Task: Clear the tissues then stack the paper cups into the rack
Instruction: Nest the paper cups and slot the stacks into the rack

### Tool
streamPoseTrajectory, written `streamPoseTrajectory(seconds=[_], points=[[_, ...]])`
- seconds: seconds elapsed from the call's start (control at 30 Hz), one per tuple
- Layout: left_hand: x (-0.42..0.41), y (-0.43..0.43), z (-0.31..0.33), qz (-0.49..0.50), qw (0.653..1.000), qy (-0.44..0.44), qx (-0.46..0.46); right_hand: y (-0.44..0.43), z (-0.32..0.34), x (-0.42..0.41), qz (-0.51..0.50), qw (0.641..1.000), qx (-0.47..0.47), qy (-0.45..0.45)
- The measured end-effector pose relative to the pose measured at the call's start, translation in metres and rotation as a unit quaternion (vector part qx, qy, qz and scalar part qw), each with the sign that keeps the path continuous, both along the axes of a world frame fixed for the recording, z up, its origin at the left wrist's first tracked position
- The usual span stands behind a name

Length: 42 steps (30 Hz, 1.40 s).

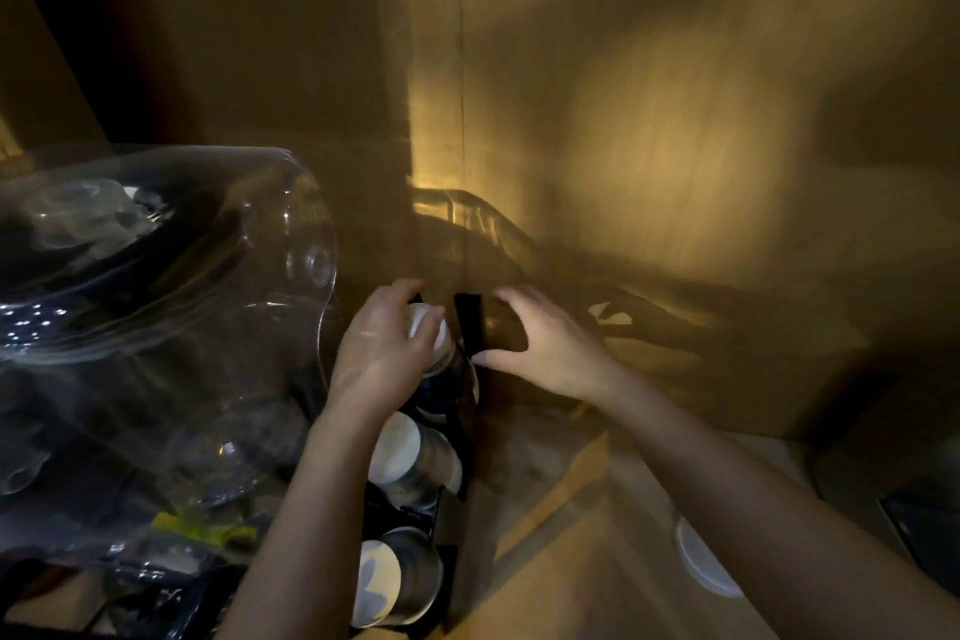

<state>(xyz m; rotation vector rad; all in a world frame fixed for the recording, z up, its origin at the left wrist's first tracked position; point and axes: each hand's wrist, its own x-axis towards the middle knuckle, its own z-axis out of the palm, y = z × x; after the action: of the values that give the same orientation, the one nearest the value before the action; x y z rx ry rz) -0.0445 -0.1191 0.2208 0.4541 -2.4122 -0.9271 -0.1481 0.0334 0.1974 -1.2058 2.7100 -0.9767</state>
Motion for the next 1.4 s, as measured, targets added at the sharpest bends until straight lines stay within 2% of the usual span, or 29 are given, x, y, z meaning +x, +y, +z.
streamPoseTrajectory(seconds=[0.1, 0.17, 0.3, 0.5, 0.6, 0.7, 0.83, 1.0, 1.1, 1.4], points=[[-0.006, 0.033, 0.006, -0.024, 0.997, 0.054, -0.041, 0.034, -0.005, -0.005, -0.049, 0.998, -0.017, -0.026], [-0.015, 0.059, 0.002, -0.073, 0.995, 0.053, -0.028, 0.059, -0.010, -0.007, -0.075, 0.996, -0.014, -0.050], [-0.033, 0.111, -0.030, -0.167, 0.986, -0.017, 0.013, 0.119, -0.025, -0.002, -0.139, 0.986, -0.028, -0.088], [-0.057, 0.182, -0.096, -0.246, 0.946, -0.135, 0.160, 0.205, -0.058, 0.013, -0.241, 0.959, -0.053, -0.141], [-0.063, 0.210, -0.127, -0.246, 0.939, -0.174, 0.166, 0.235, -0.081, 0.020, -0.282, 0.937, -0.068, -0.193], [-0.065, 0.231, -0.155, -0.237, 0.931, -0.212, 0.182, 0.253, -0.105, 0.028, -0.282, 0.924, -0.068, -0.249], [-0.068, 0.254, -0.176, -0.222, 0.891, -0.251, 0.305, 0.260, -0.129, 0.036, -0.266, 0.922, -0.059, -0.276], [-0.060, 0.266, -0.193, -0.246, 0.834, -0.297, 0.395, 0.262, -0.155, 0.039, -0.271, 0.912, -0.098, -0.291], [-0.049, 0.266, -0.200, -0.253, 0.822, -0.308, 0.406, 0.260, -0.163, 0.038, -0.283, 0.909, -0.119, -0.282], [-0.036, 0.255, -0.201, -0.182, 0.787, -0.299, 0.507, 0.243, -0.158, 0.041, -0.260, 0.916, -0.148, -0.267]])
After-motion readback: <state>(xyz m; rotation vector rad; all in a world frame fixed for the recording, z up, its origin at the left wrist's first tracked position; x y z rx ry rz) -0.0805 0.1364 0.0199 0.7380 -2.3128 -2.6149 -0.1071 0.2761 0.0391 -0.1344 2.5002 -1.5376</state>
